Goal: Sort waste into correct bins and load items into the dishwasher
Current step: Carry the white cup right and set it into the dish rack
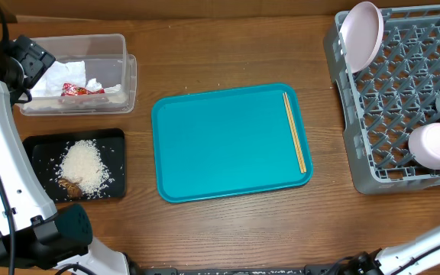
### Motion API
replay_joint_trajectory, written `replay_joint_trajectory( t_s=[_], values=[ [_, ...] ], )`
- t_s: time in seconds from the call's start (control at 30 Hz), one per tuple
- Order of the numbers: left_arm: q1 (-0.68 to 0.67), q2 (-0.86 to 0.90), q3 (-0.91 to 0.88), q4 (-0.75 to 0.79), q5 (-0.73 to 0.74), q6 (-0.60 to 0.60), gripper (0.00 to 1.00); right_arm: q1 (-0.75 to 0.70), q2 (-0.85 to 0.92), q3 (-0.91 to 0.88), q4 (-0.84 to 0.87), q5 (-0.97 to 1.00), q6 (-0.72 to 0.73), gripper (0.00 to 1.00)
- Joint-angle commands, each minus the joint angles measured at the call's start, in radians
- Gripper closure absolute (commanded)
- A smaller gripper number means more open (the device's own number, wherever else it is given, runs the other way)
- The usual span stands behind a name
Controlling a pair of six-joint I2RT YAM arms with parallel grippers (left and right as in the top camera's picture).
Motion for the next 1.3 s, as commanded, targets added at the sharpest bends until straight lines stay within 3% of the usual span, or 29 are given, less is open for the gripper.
replay_joint_trajectory(
  t_s=[0.0,0.23,0.63,1.0,1.27],
  values=[
    [-0.009,0.009,-0.001,0.003,-0.013,0.018,0.0,0.108,0.014,-0.009,0.019,0.064,-0.014,0.83],
    [-0.008,0.009,-0.001,0.004,-0.013,0.018,0.0,0.103,-0.01,-0.006,0.013,0.083,-0.01,0.86],
    [-0.008,0.009,-0.001,0.003,-0.013,0.018,0.0,-0.046,-0.071,-0.009,0.021,-0.102,-0.01,0.86],
    [-0.008,0.009,-0.001,0.003,-0.013,0.018,0.0,-0.061,-0.015,-0.011,0.026,-0.195,-0.01,0.86],
    [-0.008,0.009,-0.001,0.004,-0.013,0.018,0.0,-0.074,-0.012,-0.011,-0.094,0.012,0.005,0.86]
  ],
)
